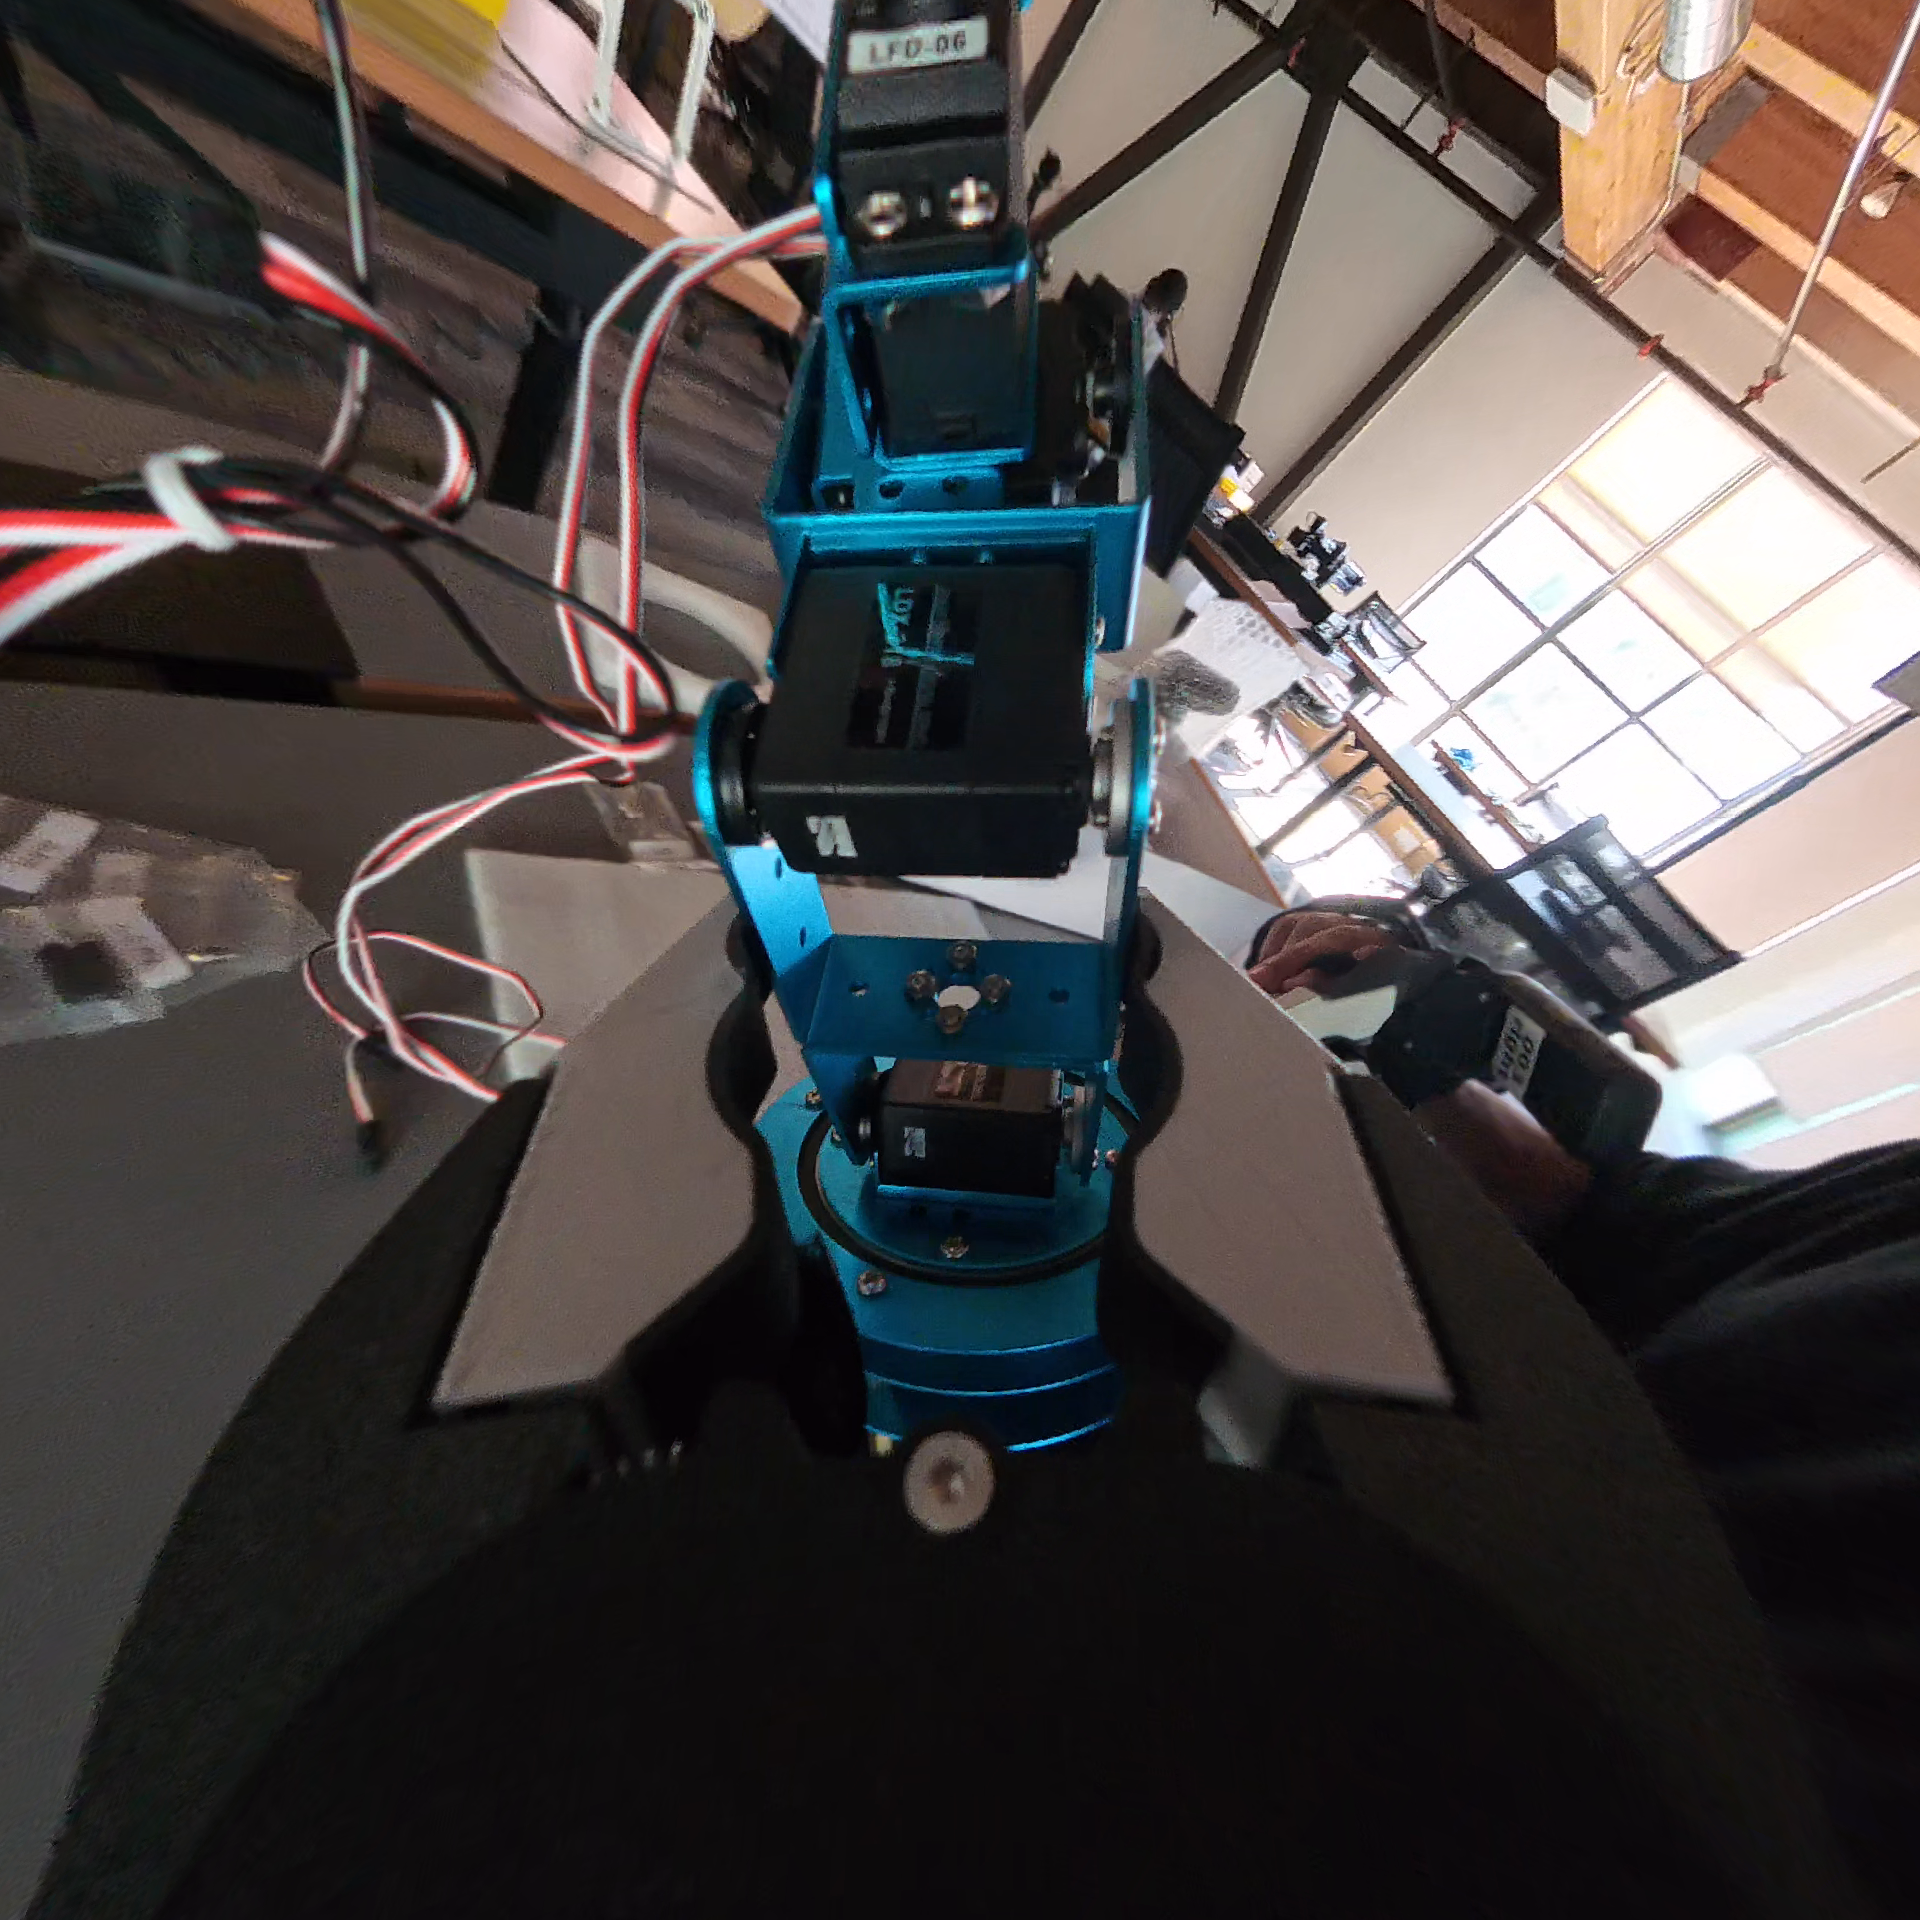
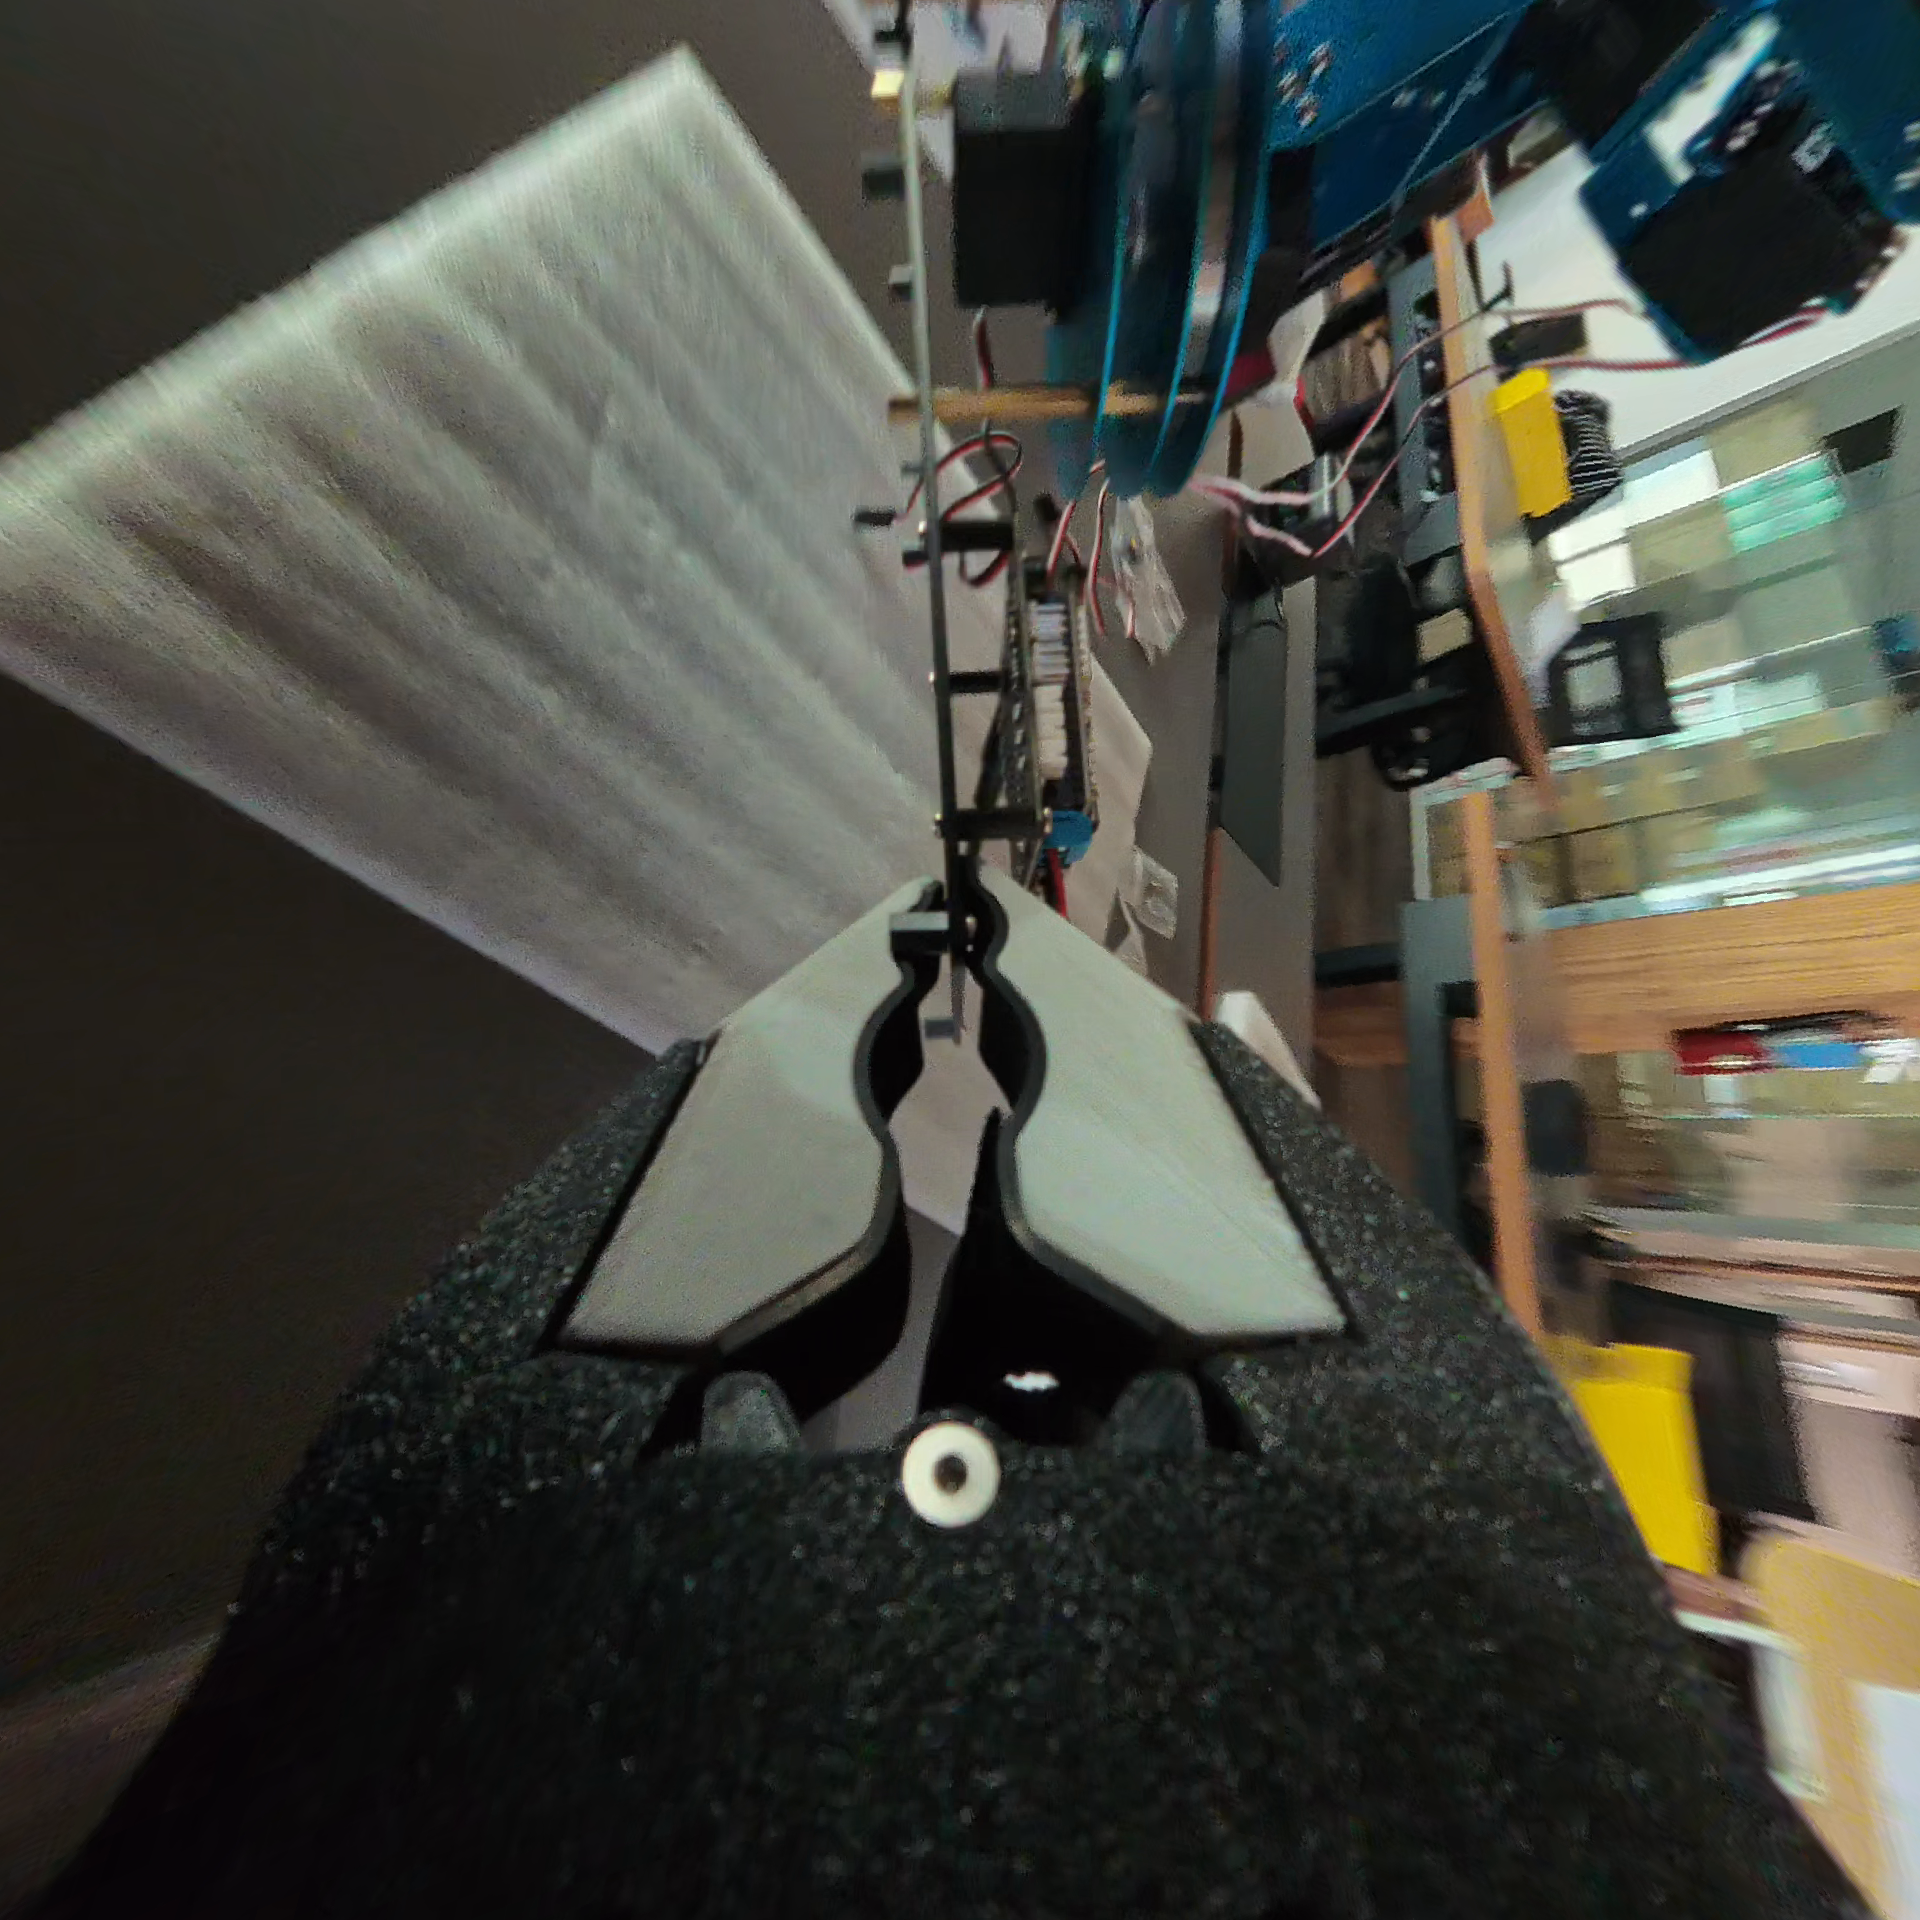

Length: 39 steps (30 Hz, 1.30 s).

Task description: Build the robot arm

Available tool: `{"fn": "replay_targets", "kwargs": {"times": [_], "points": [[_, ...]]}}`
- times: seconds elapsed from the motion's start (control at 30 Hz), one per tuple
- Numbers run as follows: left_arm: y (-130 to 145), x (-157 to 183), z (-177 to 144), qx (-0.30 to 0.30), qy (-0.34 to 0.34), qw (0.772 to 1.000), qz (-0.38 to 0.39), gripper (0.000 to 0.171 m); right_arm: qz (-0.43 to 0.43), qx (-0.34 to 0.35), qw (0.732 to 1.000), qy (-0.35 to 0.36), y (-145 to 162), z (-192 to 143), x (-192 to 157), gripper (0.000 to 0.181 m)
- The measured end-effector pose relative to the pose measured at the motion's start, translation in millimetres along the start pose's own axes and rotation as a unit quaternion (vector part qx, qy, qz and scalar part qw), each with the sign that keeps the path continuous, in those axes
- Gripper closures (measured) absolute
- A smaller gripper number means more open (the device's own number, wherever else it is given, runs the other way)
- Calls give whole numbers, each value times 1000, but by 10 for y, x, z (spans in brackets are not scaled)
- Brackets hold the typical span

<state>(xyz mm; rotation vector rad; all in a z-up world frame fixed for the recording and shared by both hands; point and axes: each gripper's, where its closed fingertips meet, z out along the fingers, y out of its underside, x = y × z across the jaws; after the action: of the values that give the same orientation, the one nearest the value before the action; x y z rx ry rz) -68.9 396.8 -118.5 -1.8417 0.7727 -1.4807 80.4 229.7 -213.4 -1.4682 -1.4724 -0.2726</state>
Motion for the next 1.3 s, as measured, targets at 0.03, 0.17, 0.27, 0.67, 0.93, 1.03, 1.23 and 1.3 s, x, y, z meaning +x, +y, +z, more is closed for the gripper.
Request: {"fn": "replay_targets", "kwargs": {"times": [0.03, 0.17, 0.27, 0.67, 0.93, 1.03, 1.23, 1.3], "points": [[27, -38, -18, 8, -5, 1000, 14, 107, -34, -17, 999, 11, 64, 93, -41, 179], [171, 22, -116, 29, 0, 998, 62, 107, -74, -25, 996, 43, 74, 175, -225, 178], [329, 184, -158, 23, 4, 994, 107, 107, -38, -52, 998, 14, 136, 147, -454, 170], [724, 516, -359, 47, 18, 979, 196, 105, 33, -109, 990, -79, 225, -35, -959, 146], [946, 632, -461, 66, 21, 968, 242, 103, 400, 24, 907, -125, 27, -306, -490, 124], [952, 626, -483, 79, 11, 970, 231, 102, 516, 83, 838, -158, -52, -232, -326, 132], [957, 613, -585, 109, 4, 977, 185, 102, 561, 115, 807, -147, 42, 30, -195, 147], [1001, 565, -629, 113, -10, 980, 166, 101, 544, 82, 819, -163, 72, 166, -270, 147]]}}
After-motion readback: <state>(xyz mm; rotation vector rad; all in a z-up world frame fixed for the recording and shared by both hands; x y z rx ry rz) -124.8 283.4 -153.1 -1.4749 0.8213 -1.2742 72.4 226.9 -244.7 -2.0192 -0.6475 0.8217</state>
